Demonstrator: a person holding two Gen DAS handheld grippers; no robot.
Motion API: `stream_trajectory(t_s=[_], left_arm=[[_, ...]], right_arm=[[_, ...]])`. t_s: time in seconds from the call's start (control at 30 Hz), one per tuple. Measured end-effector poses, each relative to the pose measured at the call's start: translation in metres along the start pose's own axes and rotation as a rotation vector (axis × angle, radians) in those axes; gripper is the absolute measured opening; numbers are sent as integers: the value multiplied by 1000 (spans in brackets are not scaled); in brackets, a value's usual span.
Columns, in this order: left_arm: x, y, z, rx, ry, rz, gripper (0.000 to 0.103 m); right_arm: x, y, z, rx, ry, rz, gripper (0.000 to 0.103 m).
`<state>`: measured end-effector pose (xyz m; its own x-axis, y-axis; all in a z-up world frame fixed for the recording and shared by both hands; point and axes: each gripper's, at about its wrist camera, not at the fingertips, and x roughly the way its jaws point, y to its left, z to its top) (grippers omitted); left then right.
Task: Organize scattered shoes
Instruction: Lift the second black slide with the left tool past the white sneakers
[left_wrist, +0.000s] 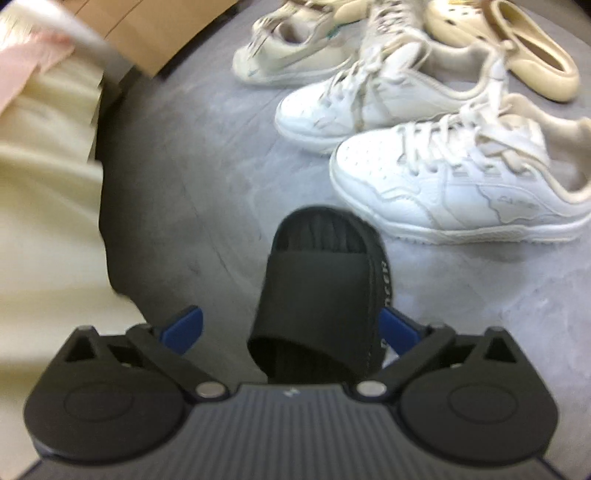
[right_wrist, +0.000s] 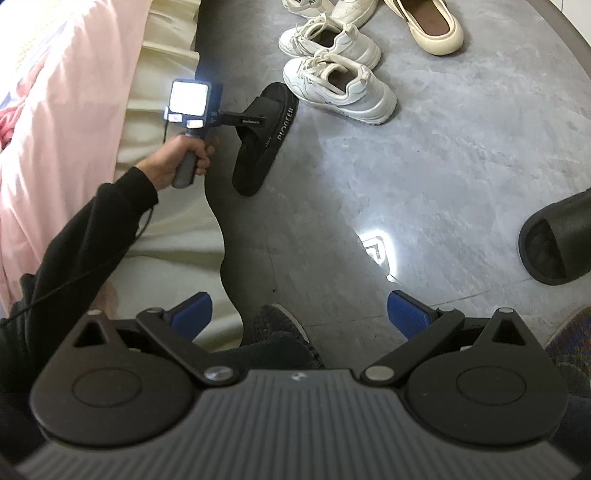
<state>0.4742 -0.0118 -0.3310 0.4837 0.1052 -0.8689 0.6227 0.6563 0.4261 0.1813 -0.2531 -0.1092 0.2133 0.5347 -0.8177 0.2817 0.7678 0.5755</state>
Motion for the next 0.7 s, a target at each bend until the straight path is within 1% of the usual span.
stream_trajectory(t_s=[0.07,0.33,0.43,0.7], left_arm=[[3,-1,1,12,-6,-44,103],[52,-1,3,22,91,-191,103],[65,6,8,6,102,-236,103],[94,12,16,40,125,-255,103]], right_arm=[[4,1,3,2,11,1,103],[19,4,33,17,44,19,103],[24,-2,45,40,46,10,103],[35,-14,71,85,51,-1,103]])
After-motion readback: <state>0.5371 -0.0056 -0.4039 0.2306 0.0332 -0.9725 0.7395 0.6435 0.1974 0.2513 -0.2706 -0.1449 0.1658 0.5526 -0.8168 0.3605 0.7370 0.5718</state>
